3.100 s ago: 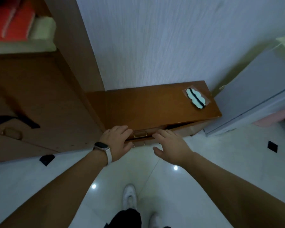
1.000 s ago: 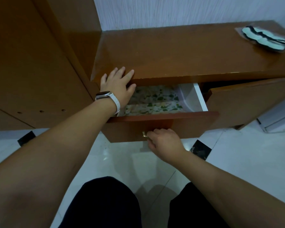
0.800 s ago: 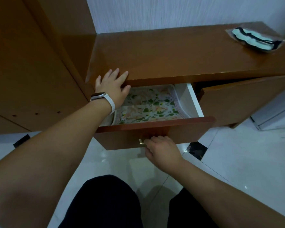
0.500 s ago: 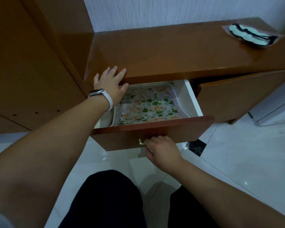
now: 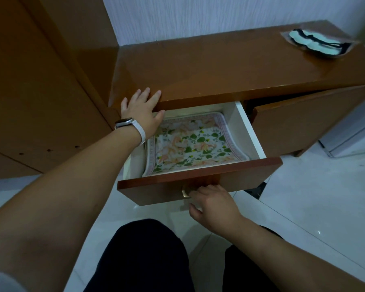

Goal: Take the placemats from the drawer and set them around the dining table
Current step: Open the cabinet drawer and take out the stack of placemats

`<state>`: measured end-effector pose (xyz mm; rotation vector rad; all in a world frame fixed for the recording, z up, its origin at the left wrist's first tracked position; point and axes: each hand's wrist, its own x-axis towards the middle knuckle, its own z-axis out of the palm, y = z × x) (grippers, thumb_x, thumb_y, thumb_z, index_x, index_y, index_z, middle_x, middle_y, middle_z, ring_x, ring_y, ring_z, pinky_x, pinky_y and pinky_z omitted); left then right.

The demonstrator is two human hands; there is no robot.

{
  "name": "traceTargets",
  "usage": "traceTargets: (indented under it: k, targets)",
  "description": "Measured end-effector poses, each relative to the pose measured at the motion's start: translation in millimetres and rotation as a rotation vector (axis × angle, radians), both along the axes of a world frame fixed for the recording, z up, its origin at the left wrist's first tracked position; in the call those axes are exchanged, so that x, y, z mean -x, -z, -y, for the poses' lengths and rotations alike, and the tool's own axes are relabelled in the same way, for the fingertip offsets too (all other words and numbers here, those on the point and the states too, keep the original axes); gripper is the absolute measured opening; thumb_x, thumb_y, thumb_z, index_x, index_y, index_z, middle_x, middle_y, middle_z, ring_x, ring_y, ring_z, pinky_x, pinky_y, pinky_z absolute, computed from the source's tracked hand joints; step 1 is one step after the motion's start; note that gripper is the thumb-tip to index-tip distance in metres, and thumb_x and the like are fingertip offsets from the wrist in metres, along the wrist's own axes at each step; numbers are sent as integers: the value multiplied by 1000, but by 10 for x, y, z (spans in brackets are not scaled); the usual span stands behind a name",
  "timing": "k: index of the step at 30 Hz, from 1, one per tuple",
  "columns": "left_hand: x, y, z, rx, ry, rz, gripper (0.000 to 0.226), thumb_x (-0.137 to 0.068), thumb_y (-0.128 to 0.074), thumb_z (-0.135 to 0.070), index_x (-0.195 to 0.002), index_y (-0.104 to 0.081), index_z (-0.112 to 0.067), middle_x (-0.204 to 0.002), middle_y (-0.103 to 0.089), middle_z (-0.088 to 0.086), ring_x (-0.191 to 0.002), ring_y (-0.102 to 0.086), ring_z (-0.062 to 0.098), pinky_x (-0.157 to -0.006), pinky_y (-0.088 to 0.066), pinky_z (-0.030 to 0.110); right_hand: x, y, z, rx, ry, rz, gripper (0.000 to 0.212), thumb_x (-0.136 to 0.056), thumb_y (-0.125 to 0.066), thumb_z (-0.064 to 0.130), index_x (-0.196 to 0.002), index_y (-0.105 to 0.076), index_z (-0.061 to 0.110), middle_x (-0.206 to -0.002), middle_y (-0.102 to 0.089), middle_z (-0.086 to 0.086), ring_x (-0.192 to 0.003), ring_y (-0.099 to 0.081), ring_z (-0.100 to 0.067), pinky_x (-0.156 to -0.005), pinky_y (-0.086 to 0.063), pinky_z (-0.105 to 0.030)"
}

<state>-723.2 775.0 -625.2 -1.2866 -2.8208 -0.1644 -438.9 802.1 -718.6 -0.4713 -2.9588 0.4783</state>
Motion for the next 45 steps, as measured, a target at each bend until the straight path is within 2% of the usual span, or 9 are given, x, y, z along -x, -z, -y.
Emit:
traceTargets:
  k: [5, 10, 14, 18, 22, 26, 31, 35, 45]
  targets:
    - [-4, 3, -2, 11, -5, -7, 60, -96, -32, -56, -151, -16, -39, -161, -11, -3, -147, -6, 21, -116, -4, 52, -54, -237, 4, 101, -25, 8, 37, -78, -49, 48, -94, -70, 22, -82, -67, 4, -79, -63, -22, -68, -53, -35]
    - [-99, 24, 85, -50, 73, -67, 59, -94, -41, -51, -149, -26, -36, -159, -21, 1, -146, -14, 24, -116, -9, 52, -60, -879, -108, 160, -110, -124, 36, -82, -52, 49, -101, -70, 23, -89, -68, 7, -83, -64, -19, -66, -54, -33]
    - [-324, 83, 259, -92, 233, -86, 56, -93, -48, -43, -145, -36, -27, -154, -32, 5, -141, -27, 28, -111, -24, 52, 56, -1229, -423, 203, -83, -203, 40, -88, -49, 48, -113, -68, 22, -102, -68, 6, -93, -60, -12, -76, -54, -33]
    - [-445, 146, 334, -96, 325, -43, 52, -90, -47, -41, -137, -48, -16, -140, -48, 10, -125, -47, 31, -96, -44, 52, 298, -1196, -818, 83, -13, -212, 35, -91, -61, 38, -117, -67, 16, -104, -68, -1, -95, -61, -18, -74, -54, -34]
    - [-441, 100, 303, -26, 258, 136, 55, -89, -45, -45, -135, -51, -15, -138, -50, 10, -122, -49, 33, -93, -46, 49, 489, -1089, -1031, 84, 92, -140, 36, -89, -66, 35, -118, -66, 13, -104, -67, -3, -96, -60, -21, -71, -40, -25]
    - [-509, -146, 362, 70, 185, 317, 58, -88, -46, -47, -136, -49, -15, -140, -49, 11, -123, -49, 33, -96, -43, 44, 519, -1288, -1009, 167, 143, 8, 41, -88, -66, 35, -123, -64, 16, -109, -66, -2, -96, -62, -23, -74, -50, -31]
    - [-508, -649, 436, 151, 116, 503, 62, -89, -34, -53, -142, -39, -23, -149, -38, 5, -133, -37, 27, -104, -35, 39, 573, -1745, -1020, 196, 176, 210, 40, -87, -66, 39, -120, -65, 17, -109, -65, 0, -97, -62, -22, -70, -50, -29]
    - [-479, -834, 503, 146, 80, 649, 53, -94, -41, -50, -142, -37, -29, -151, -33, -1, -135, -33, 23, -106, -32, 35, 613, -1962, -1012, 265, 299, 362, 40, -89, -61, 41, -122, -63, 18, -118, -61, 1, -104, -58, -21, -76, -53, -35]
    - [-492, -470, 364, 287, -47, 874, 59, -94, -44, -45, -148, -25, -31, -157, -22, 0, -142, -20, 23, -114, -27, 38, 789, -1757, -1050, 405, 454, 577, 50, -93, -56, 45, -134, -51, 17, -133, -49, -2, -112, -56, -24, -89, -51, -39]
